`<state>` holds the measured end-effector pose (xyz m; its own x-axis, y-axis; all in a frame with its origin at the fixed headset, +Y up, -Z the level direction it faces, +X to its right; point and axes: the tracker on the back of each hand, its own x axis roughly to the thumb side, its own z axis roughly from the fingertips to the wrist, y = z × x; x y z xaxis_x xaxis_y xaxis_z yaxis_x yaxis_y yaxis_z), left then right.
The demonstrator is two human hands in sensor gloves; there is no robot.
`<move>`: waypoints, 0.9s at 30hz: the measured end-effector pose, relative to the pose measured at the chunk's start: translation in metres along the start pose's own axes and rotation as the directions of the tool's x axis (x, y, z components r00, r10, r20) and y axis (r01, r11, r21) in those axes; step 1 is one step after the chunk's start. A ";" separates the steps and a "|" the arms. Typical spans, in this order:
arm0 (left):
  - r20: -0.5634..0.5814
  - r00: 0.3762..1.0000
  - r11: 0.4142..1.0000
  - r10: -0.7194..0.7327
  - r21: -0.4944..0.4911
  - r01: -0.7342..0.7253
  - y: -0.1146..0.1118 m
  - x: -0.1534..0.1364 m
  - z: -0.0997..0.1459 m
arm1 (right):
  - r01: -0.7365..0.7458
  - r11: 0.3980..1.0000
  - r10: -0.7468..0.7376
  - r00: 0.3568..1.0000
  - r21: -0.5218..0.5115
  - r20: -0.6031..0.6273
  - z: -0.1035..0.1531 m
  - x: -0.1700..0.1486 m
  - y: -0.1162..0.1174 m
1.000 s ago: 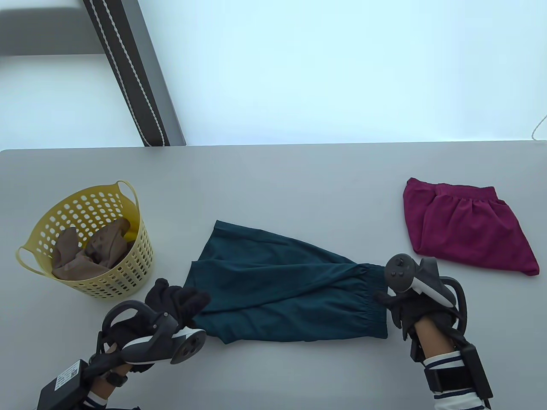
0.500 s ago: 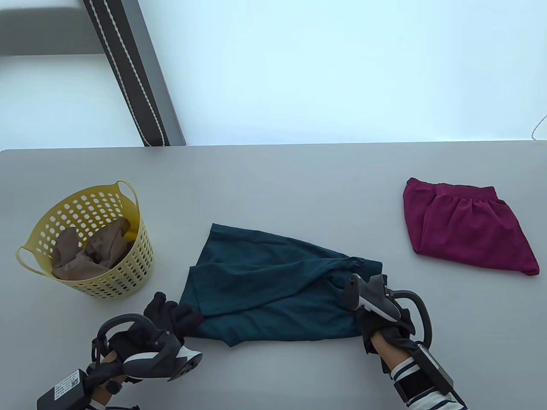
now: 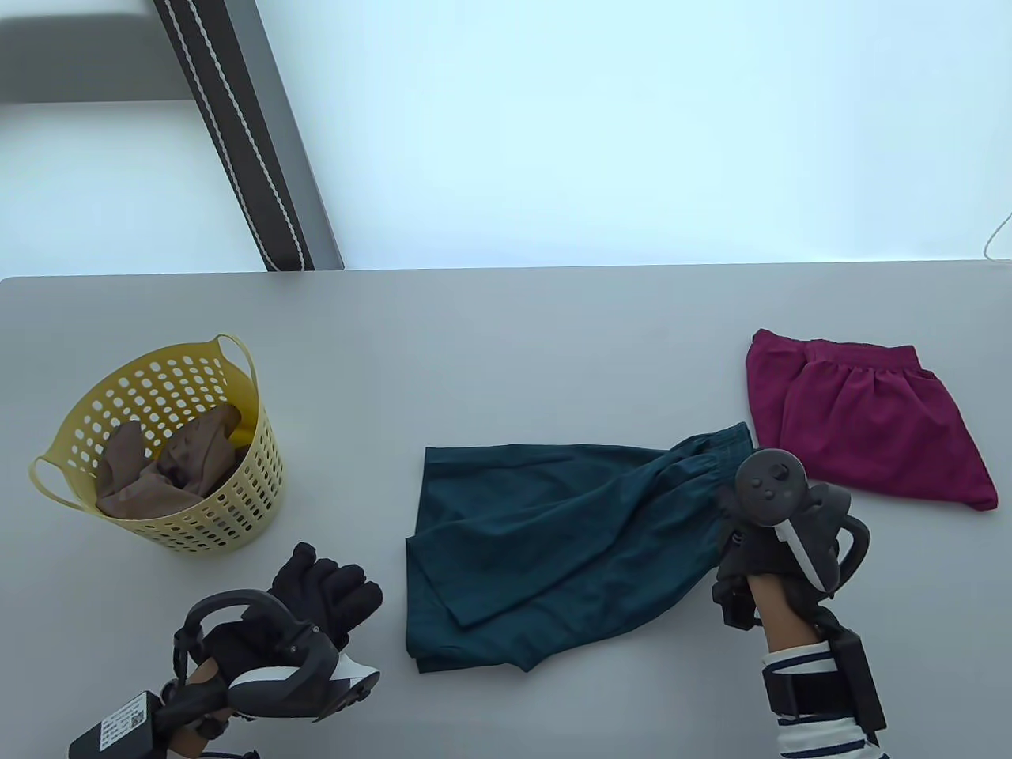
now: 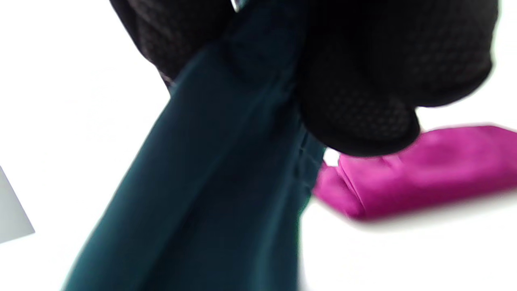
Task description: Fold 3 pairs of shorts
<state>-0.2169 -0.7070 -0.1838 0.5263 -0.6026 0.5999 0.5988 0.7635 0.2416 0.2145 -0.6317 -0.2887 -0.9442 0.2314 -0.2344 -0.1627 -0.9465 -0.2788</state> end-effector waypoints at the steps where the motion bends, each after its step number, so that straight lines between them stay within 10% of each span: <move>1: 0.003 1.000 1.000 0.000 -0.001 0.000 0.000 0.000 0.000 | -0.049 0.998 0.051 0.998 -0.045 0.036 0.000 0.013 -0.007; 7: 0.011 1.000 1.000 -0.003 -0.015 0.003 -0.001 -0.002 0.003 | -0.139 0.976 0.185 0.931 -0.165 0.313 0.028 0.121 -0.009; 11: 0.032 0.999 0.999 0.004 -0.032 -0.003 -0.001 0.000 0.002 | -0.116 0.983 0.008 0.796 0.139 0.605 0.078 0.182 0.040; 13: 0.053 0.998 0.999 0.020 -0.052 -0.017 -0.002 0.002 0.002 | -0.258 0.832 -0.199 0.687 0.492 0.698 0.112 0.199 0.088; 14: 0.066 0.997 0.998 0.036 -0.060 -0.032 -0.002 0.003 0.002 | -0.366 0.658 -0.309 0.666 0.658 0.679 0.130 0.201 0.116; 15: 0.074 0.996 0.997 0.045 -0.063 -0.041 -0.002 0.003 0.002 | -0.458 0.452 -0.383 0.675 0.765 0.631 0.148 0.199 0.143; 17: 0.075 0.996 0.997 0.045 -0.064 -0.040 -0.002 0.004 0.002 | -0.543 0.282 -0.394 0.686 0.791 0.612 0.166 0.193 0.161; 20: 0.077 0.996 0.997 0.034 -0.071 -0.029 -0.002 0.004 0.002 | -0.534 0.567 -0.293 0.580 0.627 0.760 0.156 0.197 0.137; 24: 0.080 0.995 0.996 0.051 -0.083 -0.044 -0.004 0.003 0.001 | -0.048 0.891 -0.344 0.578 0.451 0.740 0.124 0.188 0.077; 27: 0.081 0.995 0.995 0.051 -0.085 -0.044 -0.003 0.003 0.001 | 0.044 0.981 -0.170 0.660 0.188 0.731 0.092 0.167 0.051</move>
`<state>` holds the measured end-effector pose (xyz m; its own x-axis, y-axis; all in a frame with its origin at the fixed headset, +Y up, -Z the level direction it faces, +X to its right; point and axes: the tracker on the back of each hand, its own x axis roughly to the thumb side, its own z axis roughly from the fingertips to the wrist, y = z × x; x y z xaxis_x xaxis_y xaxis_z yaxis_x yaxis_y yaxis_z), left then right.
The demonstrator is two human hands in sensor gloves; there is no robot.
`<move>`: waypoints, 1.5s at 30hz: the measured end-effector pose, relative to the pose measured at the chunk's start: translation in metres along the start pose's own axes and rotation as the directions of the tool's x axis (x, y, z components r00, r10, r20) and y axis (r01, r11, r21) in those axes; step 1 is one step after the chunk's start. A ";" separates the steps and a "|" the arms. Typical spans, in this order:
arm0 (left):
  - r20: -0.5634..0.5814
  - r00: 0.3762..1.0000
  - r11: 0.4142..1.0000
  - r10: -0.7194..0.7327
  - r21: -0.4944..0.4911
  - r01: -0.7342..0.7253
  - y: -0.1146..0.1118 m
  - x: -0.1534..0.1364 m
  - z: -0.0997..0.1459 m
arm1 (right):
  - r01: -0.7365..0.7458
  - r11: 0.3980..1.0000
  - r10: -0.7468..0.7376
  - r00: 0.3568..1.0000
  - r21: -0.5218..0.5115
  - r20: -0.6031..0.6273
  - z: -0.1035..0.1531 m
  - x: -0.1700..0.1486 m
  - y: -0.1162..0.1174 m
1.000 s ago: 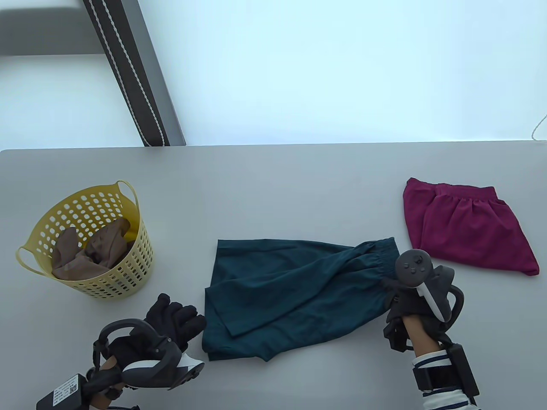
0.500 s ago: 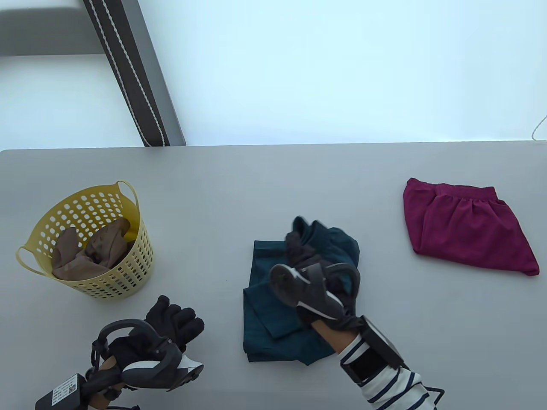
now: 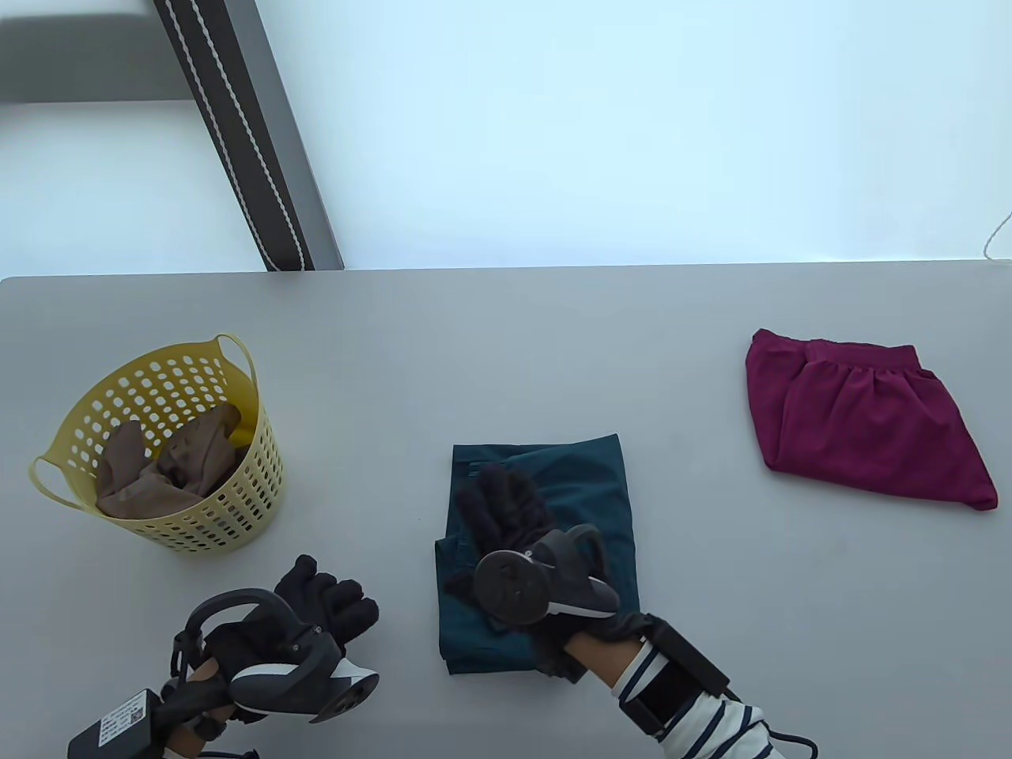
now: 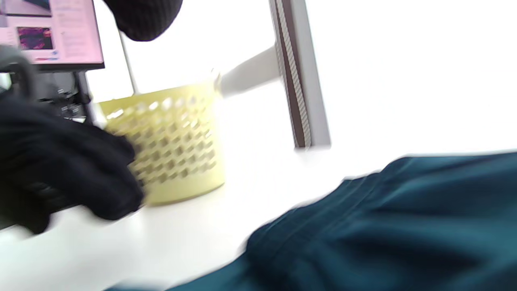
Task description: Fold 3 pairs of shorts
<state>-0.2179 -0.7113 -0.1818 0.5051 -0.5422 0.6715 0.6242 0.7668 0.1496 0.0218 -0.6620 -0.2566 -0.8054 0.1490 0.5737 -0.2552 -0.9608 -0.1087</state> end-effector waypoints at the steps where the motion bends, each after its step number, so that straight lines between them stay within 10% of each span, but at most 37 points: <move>1: 0.000 1.000 1.000 -0.001 0.000 0.001 0.000 0.000 0.000 | -0.062 0.997 0.059 0.994 -0.039 -0.087 -0.001 -0.021 -0.009; 5: -0.002 1.000 1.000 -0.001 0.000 0.001 0.000 0.000 -0.001 | 0.128 0.992 -0.108 0.901 0.021 -0.419 0.000 -0.110 -0.012; 7: -0.004 1.000 1.000 0.001 -0.006 -0.001 0.000 0.000 -0.002 | 0.554 0.830 -0.411 0.680 0.059 -0.607 0.007 -0.150 0.005; 8: -0.006 1.000 1.000 0.003 -0.009 -0.003 0.000 0.000 -0.002 | 0.747 0.664 -0.557 0.471 -0.027 -0.684 0.014 -0.168 0.018; 10: -0.006 1.000 1.000 0.005 -0.010 -0.005 -0.001 -0.001 -0.003 | 0.799 0.595 -0.566 0.339 -0.088 -0.752 0.021 -0.183 0.031; 12: -0.004 1.000 1.000 0.007 -0.019 -0.007 -0.001 -0.001 -0.003 | 0.698 0.711 -0.355 0.459 0.083 -0.815 0.022 -0.196 0.048; 15: -0.007 1.000 0.999 0.013 -0.035 -0.013 -0.005 -0.002 -0.006 | 0.617 0.734 -0.149 0.554 0.284 -0.819 0.016 -0.191 0.069; 26: -0.058 0.996 0.991 0.073 -0.109 -0.079 -0.018 -0.013 -0.016 | 0.407 0.906 -0.165 0.591 0.115 -0.790 -0.015 -0.139 0.080; 37: -0.061 0.996 0.993 0.058 -0.100 -0.063 -0.015 -0.014 -0.014 | 0.828 0.463 -0.749 0.175 -0.316 -0.639 -0.008 -0.178 -0.029; 45: -0.069 0.996 0.992 0.060 -0.105 -0.067 -0.015 -0.015 -0.014 | 0.612 0.045 -0.996 -0.031 -0.789 -0.081 0.039 -0.270 -0.103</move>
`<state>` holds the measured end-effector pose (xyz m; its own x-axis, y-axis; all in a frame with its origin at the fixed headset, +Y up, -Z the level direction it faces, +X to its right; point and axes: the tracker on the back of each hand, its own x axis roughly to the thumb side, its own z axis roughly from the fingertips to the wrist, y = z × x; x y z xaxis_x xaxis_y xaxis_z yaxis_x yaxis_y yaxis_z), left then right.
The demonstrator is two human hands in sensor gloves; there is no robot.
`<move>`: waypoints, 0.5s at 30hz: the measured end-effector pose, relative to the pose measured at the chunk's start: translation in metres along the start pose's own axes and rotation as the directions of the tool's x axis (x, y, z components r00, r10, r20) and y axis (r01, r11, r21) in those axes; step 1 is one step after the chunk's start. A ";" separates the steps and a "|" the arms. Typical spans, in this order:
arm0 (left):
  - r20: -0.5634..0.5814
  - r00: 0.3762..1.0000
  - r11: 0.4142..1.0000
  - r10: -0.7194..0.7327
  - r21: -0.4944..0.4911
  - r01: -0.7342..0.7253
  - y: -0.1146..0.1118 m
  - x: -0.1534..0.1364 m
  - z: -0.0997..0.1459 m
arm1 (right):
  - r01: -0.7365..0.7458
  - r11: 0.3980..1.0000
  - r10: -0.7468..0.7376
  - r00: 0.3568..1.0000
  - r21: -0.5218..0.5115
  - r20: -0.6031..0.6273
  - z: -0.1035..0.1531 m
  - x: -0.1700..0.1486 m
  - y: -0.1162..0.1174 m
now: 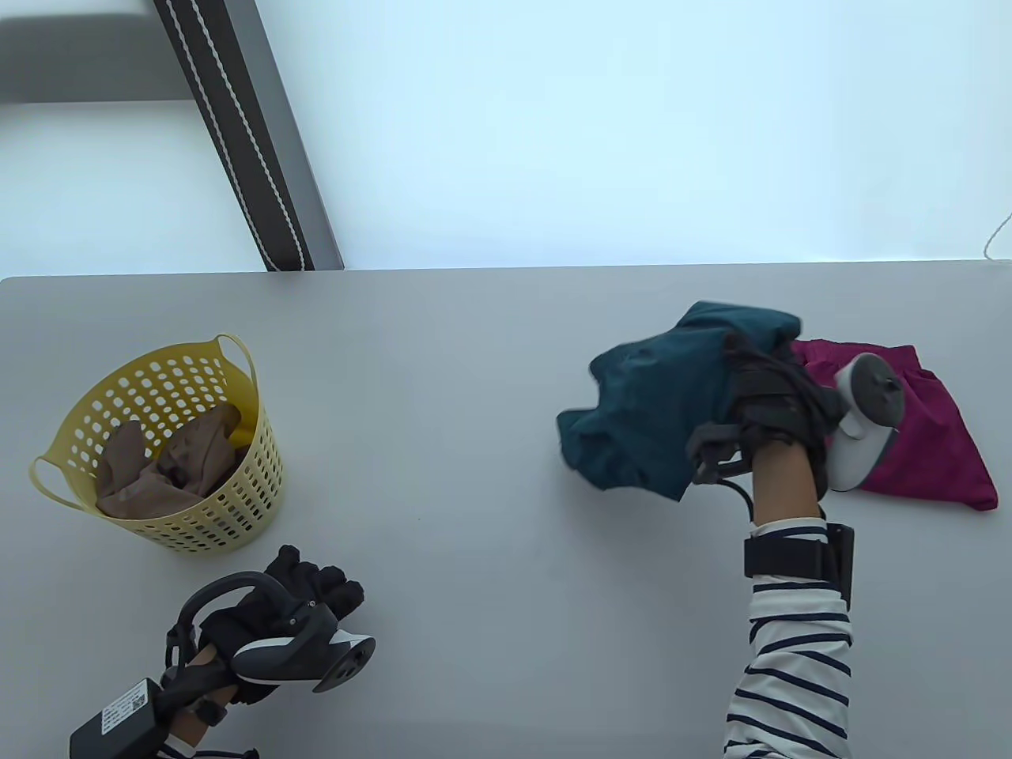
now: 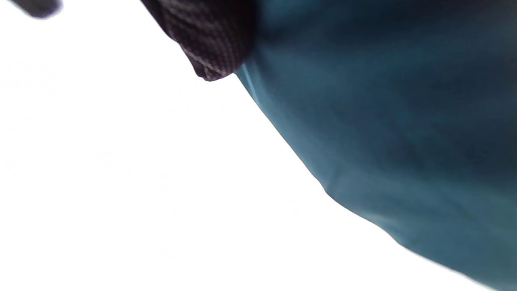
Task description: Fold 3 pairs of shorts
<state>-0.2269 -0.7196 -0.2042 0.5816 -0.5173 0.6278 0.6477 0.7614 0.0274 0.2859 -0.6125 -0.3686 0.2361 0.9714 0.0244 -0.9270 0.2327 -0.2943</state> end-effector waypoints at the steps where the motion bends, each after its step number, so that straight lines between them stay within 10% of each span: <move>1: 0.003 1.000 1.000 0.000 -0.001 0.000 0.000 0.000 0.000 | 0.038 0.999 -0.038 0.999 -0.030 0.023 -0.003 0.002 -0.015; 6: 0.004 1.000 1.000 0.001 -0.001 -0.001 -0.001 0.000 0.000 | 0.076 0.978 -0.068 0.997 -0.193 0.048 -0.004 -0.023 -0.090; 9: 0.008 1.000 1.000 0.001 -0.005 -0.001 -0.001 0.001 0.000 | -0.161 0.935 0.104 0.977 -0.317 -0.188 0.002 -0.062 -0.130; 11: 0.010 1.000 1.000 -0.002 -0.010 0.002 -0.001 0.002 -0.001 | -0.536 0.788 0.325 0.781 -0.303 -0.534 0.018 -0.090 -0.151; 15: 0.008 1.000 1.000 0.000 -0.007 0.000 -0.001 0.002 -0.001 | -0.642 0.757 0.448 0.649 -0.125 -0.615 0.026 -0.104 -0.162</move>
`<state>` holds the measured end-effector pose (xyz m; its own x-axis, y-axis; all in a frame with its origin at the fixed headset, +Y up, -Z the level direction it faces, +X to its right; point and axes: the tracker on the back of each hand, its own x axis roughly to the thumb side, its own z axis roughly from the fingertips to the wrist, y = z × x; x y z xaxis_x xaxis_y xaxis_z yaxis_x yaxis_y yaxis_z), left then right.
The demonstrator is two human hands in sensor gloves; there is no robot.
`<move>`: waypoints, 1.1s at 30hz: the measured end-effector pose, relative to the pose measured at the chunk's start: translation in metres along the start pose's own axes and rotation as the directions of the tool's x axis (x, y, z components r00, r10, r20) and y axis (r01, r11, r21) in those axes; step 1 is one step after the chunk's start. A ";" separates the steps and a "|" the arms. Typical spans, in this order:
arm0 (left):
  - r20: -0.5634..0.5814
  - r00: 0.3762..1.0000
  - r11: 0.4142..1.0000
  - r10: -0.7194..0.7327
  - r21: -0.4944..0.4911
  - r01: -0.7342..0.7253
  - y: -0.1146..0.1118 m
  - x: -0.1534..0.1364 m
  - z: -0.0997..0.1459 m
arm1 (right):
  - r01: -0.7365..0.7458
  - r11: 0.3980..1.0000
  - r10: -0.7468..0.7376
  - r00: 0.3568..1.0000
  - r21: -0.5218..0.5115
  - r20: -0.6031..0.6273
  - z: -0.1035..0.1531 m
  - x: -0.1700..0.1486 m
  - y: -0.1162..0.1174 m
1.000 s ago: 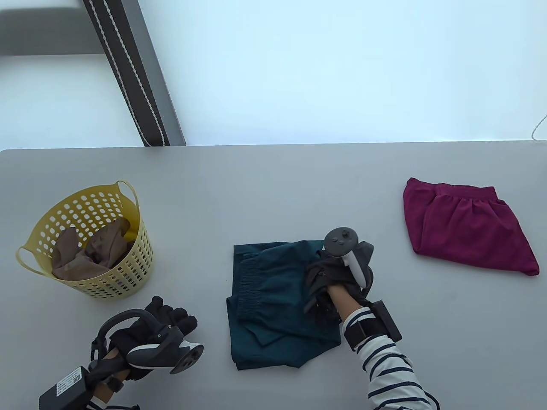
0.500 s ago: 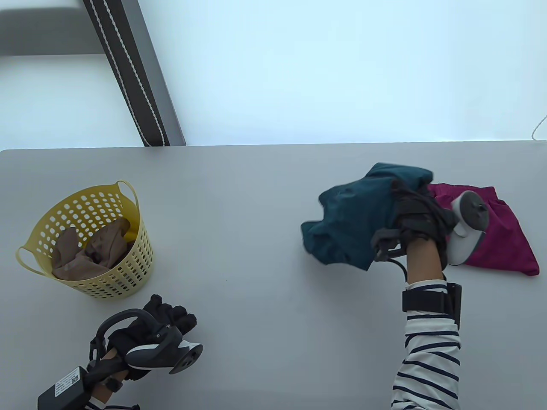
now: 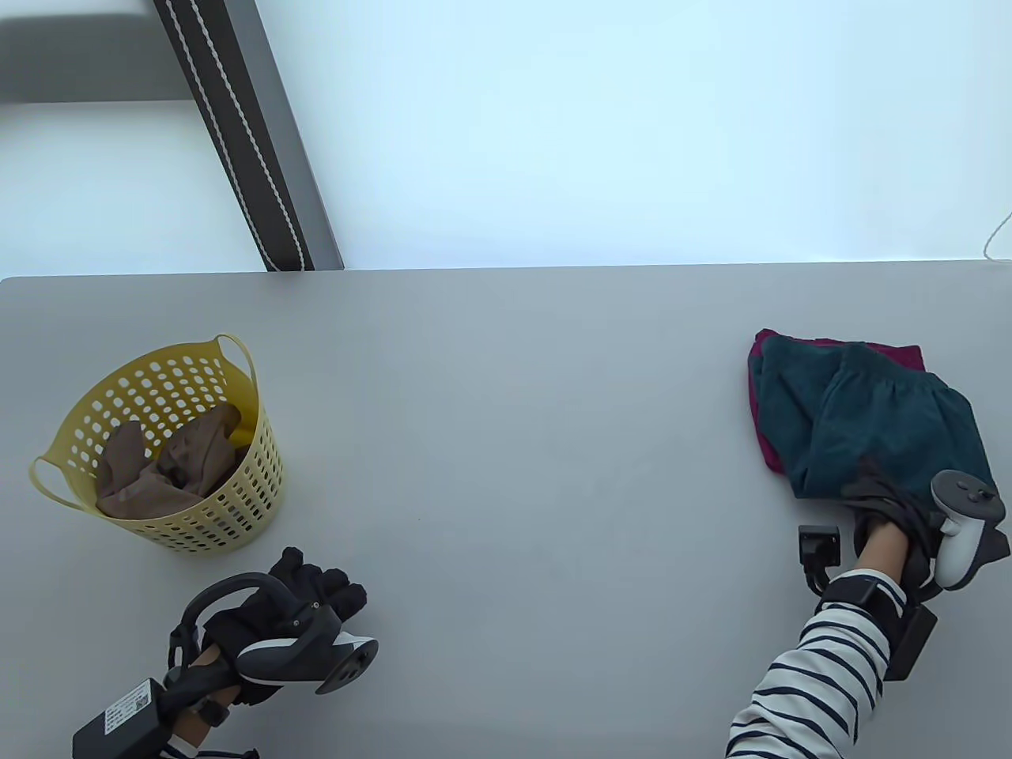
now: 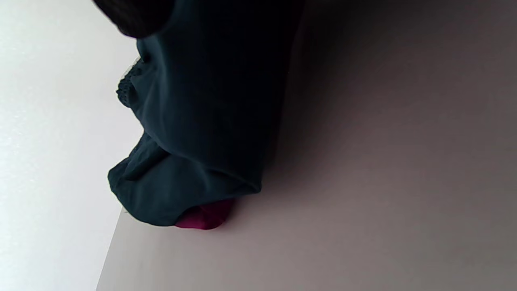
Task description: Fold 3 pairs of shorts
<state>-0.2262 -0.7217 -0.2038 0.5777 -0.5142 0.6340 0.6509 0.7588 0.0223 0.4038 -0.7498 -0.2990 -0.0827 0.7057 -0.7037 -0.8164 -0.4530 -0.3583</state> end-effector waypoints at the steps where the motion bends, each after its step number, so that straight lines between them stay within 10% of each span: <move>1: -0.001 1.000 1.000 0.000 -0.002 0.000 0.000 0.000 0.000 | -0.019 1.000 0.019 1.000 -0.005 -0.006 0.005 0.006 -0.003; 8: -0.010 1.000 1.000 -0.007 -0.001 0.006 0.000 0.000 0.000 | -0.358 0.929 0.364 0.839 -0.094 0.404 0.087 0.090 -0.005; 11: -0.011 1.000 1.000 -0.006 -0.004 0.006 0.000 -0.001 0.000 | -0.384 0.886 0.447 0.557 -0.260 0.700 0.155 0.115 0.015; 16: -0.014 1.000 1.000 -0.001 -0.010 0.001 -0.001 -0.002 0.001 | -0.408 0.774 0.568 0.109 -0.484 0.816 0.238 0.097 0.063; 23: -0.014 1.000 1.000 -0.007 -0.017 0.006 -0.002 -0.003 0.000 | -0.567 0.454 0.638 -0.332 -0.687 0.695 0.238 0.024 0.148; 27: -0.025 1.000 1.000 -0.008 -0.029 0.007 -0.005 -0.005 0.000 | -0.849 0.208 0.584 -0.291 -0.486 0.758 0.201 -0.015 0.183; 33: -0.084 0.996 0.999 -0.029 -0.038 0.026 -0.009 -0.014 0.000 | -0.850 0.308 0.580 -0.189 -0.428 0.793 0.200 -0.013 0.185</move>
<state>-0.2408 -0.7212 -0.2129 0.5977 -0.5681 0.5657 0.6841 0.7293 0.0095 0.1398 -0.7338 -0.2337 -0.9107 0.0359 0.4115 0.0635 -0.9722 0.2254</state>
